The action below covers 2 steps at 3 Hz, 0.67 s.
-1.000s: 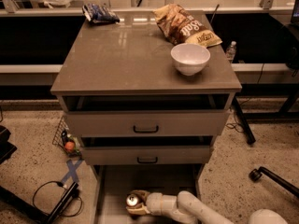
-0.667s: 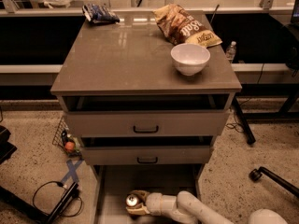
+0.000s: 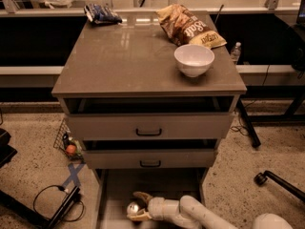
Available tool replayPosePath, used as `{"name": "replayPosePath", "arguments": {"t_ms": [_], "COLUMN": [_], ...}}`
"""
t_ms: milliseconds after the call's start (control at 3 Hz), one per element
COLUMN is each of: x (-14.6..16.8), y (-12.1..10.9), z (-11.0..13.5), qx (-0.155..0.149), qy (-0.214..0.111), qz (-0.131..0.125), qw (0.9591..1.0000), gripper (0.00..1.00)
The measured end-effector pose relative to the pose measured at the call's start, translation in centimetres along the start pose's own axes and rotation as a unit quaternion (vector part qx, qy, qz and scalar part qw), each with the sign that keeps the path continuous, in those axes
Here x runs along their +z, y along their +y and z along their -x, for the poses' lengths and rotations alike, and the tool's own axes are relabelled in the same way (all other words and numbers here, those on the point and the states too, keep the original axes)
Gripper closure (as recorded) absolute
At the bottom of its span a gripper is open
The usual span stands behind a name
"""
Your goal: Place coke can into bottom drawer
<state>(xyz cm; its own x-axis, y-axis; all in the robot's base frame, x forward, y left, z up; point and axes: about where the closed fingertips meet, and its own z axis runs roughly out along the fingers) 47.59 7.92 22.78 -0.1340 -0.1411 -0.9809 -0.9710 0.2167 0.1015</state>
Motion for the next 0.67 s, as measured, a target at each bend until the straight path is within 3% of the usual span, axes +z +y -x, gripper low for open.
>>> {"name": "replayPosePath", "arguments": {"t_ms": [333,667], "x": [0.11,0.12], "y": [0.09,0.09], "z": [0.02,0.02], "qx": [0.000,0.000], "qy": [-0.001,-0.001], "qz": [0.001,0.001], "qw": [1.0000,1.0000], "gripper": [0.00,0.00]}}
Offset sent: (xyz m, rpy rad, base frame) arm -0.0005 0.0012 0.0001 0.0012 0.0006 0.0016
